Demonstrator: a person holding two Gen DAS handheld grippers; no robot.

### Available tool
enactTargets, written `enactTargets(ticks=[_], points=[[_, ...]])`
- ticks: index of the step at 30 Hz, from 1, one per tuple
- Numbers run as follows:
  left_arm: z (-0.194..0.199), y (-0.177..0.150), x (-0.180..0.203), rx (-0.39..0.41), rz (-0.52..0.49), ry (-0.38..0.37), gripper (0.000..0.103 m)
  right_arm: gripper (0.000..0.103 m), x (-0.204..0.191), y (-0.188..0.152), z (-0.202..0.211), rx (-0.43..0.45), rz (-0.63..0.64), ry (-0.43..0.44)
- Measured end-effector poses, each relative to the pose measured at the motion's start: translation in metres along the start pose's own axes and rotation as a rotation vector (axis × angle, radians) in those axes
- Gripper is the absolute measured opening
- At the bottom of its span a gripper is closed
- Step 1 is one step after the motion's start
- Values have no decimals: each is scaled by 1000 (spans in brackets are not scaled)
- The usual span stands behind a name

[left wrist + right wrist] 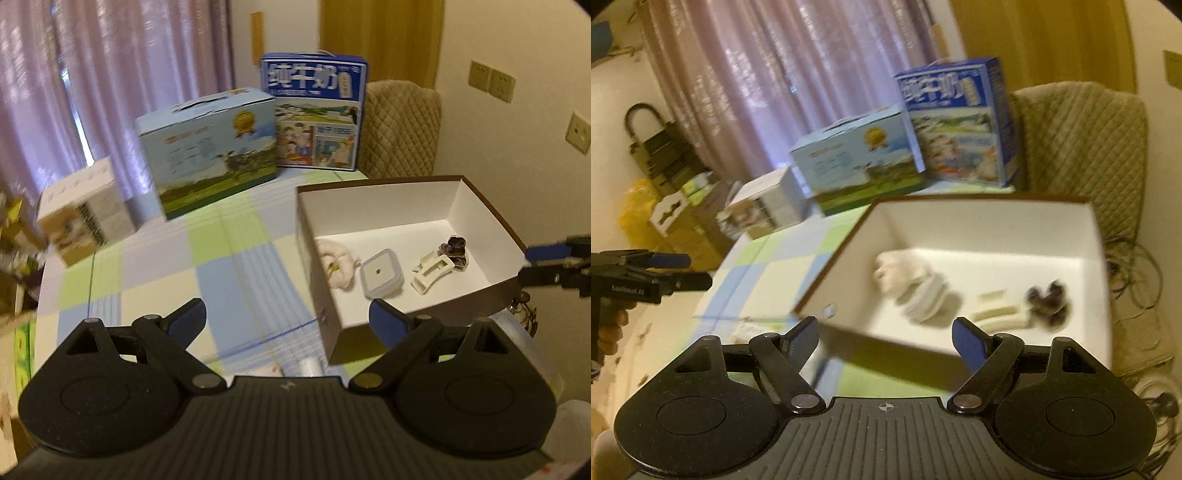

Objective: Organize objects
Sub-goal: 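Withdraw both grippers from the box back toward the table, then grasp the green medicine box with the left gripper while the right gripper grasps the white tube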

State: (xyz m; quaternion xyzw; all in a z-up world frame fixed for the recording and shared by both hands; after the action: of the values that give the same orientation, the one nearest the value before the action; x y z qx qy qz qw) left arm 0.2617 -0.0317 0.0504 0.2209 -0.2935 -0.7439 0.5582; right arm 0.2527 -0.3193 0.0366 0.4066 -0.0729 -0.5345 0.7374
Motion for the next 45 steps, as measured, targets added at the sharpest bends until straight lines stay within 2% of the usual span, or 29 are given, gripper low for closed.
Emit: enactTargets(ticks=[4, 8, 15, 19, 25, 28, 34, 39, 42, 44, 45], points=[[21, -24, -27, 7, 105, -2, 93, 76, -26, -12, -11, -34, -8, 53], [32, -49, -46, 5, 164, 59, 94, 76, -45, -25, -26, -64, -16, 66], [21, -99, -59, -61, 229, 120, 96, 76, -66, -43, -58, -96, -81, 58], [8, -124, -63, -97, 248, 106, 95, 76, -75, -56, -80, -137, -114, 42], [-15, -153, -71, -134, 209, 114, 95, 76, -79, -84, -108, -170, -103, -14], [-25, -160, -74, -120, 170, 122, 95, 76, -79, -95, -118, -190, -70, -32], [-47, -164, -76, -95, 79, 77, 95, 76, -76, -102, -131, -190, -8, -49], [-64, -165, -73, -87, 3, 47, 91, 76, -62, -102, -139, -210, -43, -86], [-70, -166, -71, -86, -20, 26, 83, 76, -50, -100, -141, -214, -87, -108], [-74, -167, -68, -110, -36, 15, 66, 76, -42, -99, -141, -216, -113, -125], [-73, -168, -67, -115, -39, 10, 62, 76, -40, -99, -141, -216, -121, -127]])
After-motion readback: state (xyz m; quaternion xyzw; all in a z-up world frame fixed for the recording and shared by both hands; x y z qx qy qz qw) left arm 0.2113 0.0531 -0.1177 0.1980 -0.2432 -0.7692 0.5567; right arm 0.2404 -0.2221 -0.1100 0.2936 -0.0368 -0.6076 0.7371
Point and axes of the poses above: each gripper's, at about its wrist camera, not at the fingertips, and z roughly against the way its jaws point, x to its right, y to its top, the point moved 2 cm from there along -z, roughly the way its jaws point, and after that the axes turned 2 degrees about -x, right-handed, at the moved point
